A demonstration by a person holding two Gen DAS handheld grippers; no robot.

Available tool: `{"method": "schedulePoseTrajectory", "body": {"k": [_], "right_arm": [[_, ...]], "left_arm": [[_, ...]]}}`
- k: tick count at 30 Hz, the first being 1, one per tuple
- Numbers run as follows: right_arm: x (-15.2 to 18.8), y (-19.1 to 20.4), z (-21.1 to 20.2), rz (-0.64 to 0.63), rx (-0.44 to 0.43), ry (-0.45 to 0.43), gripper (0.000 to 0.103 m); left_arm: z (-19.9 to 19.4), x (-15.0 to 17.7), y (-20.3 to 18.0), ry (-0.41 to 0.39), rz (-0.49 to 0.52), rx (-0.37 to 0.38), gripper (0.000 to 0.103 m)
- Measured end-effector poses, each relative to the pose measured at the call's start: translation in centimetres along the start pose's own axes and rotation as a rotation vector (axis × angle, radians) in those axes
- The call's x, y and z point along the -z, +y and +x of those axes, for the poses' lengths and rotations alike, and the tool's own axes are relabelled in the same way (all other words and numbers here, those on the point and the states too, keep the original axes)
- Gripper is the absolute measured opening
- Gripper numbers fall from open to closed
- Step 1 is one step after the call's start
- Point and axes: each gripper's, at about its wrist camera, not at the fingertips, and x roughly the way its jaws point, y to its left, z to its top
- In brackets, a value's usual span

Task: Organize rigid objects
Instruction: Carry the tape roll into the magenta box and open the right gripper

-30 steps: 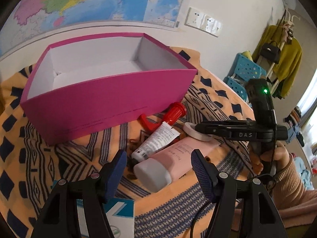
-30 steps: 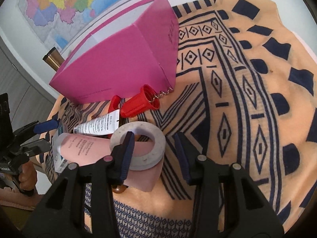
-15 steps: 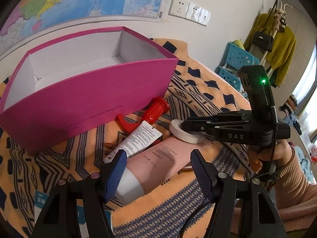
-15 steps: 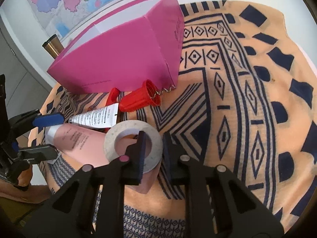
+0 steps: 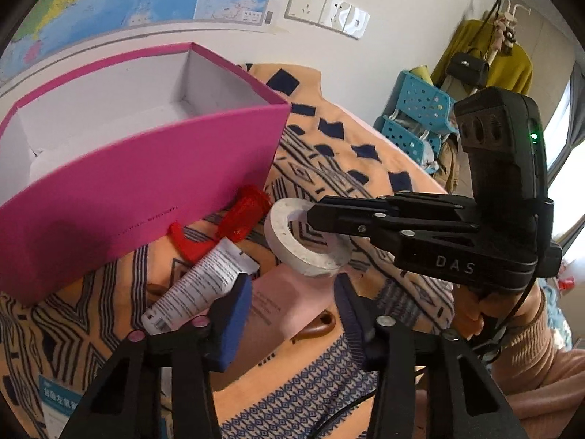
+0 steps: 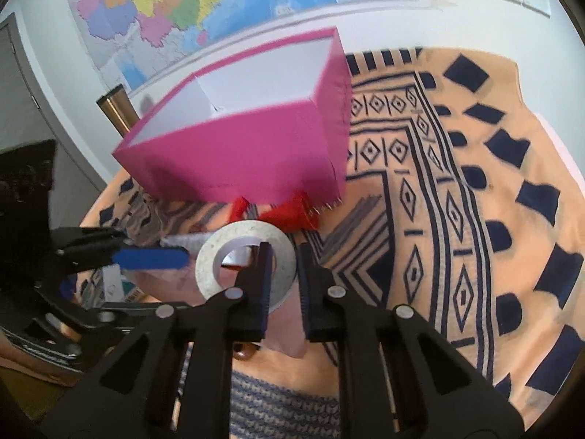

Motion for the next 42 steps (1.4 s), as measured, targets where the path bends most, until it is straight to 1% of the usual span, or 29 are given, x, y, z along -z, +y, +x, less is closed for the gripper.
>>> {"method": "schedulePoseTrajectory", "body": {"k": [5, 11, 16, 19, 24, 31, 36, 42], "right_arm": [[-1.6, 1.7, -1.0, -0.037, -0.021, -0.056, 0.015], [-4.0, 3.4, -1.2, -0.092, -0.026, -0.098, 0.015], [-6.2, 4.4, -1.4, -0.140, -0.017, -0.131, 0.015], [-7.5, 4.6, -1.3, -0.156, -0.013, -0.145, 0.015], [-9.7, 4.5, -0.3, -0.167, -0.005, -0.144, 0.015], [-11.7, 3.6, 1.7, -0.155, 0.007, -0.121, 0.015], [-12.3, 3.0, 3.2, -0.148, 0.028, -0.104, 0.015], [-12.7, 2.1, 5.1, -0.130, 0.054, -0.061, 0.015]], "left_arm": [[-1.7, -1.2, 0.3, -0.048, -0.002, 0.022, 0.042], [-3.1, -2.8, 1.0, -0.091, 0.001, 0.010, 0.040], [-4.2, -4.5, 1.4, -0.133, 0.018, -0.024, 0.039], [-4.2, -5.8, 1.7, -0.144, 0.022, -0.045, 0.039], [-3.5, -7.8, 3.2, -0.133, -0.015, -0.027, 0.038], [-2.1, -9.2, 5.1, -0.107, -0.057, -0.025, 0.037], [-0.9, -9.9, 6.1, -0.083, -0.079, -0.038, 0.037], [0.7, -10.2, 7.1, -0.050, -0.106, -0.042, 0.037]]}}
